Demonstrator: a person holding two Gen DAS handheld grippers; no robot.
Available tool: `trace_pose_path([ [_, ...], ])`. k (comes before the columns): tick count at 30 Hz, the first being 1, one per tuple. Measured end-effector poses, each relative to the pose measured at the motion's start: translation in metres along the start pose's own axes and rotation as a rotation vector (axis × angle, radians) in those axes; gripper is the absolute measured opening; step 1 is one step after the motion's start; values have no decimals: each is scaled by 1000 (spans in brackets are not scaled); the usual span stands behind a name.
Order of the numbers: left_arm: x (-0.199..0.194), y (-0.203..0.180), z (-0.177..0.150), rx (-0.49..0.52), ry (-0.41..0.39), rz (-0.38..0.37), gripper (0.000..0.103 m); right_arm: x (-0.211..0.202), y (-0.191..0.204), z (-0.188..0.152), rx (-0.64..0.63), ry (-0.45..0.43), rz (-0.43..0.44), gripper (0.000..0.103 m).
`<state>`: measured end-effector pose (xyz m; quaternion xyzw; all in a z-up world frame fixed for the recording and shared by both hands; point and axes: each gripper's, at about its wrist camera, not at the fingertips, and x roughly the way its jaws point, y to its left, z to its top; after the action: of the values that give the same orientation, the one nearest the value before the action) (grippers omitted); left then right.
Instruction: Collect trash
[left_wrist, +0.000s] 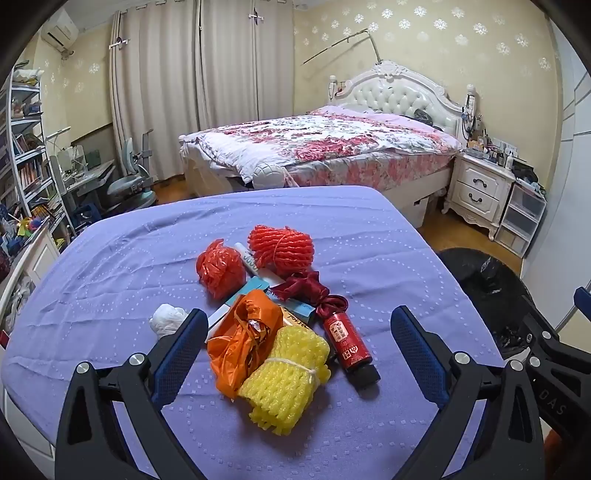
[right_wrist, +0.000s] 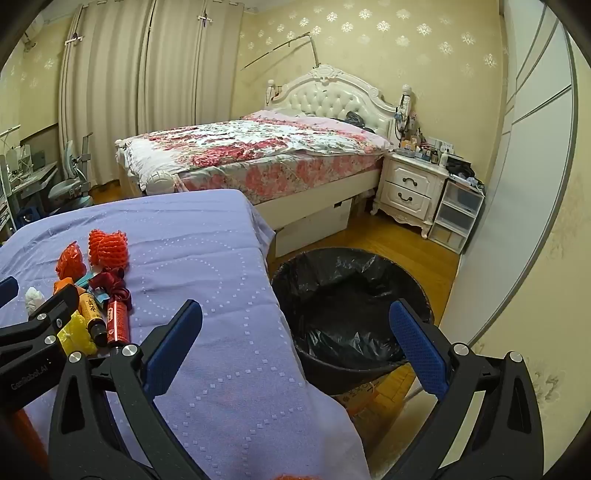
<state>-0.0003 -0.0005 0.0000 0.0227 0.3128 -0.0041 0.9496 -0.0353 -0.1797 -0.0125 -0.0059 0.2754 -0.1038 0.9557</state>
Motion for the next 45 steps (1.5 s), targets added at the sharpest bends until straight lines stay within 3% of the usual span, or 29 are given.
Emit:
trace_pose_path([
  [45,-8,-10,-7,-1,5,-5,96,5,-7,-2,19,24,2,99],
])
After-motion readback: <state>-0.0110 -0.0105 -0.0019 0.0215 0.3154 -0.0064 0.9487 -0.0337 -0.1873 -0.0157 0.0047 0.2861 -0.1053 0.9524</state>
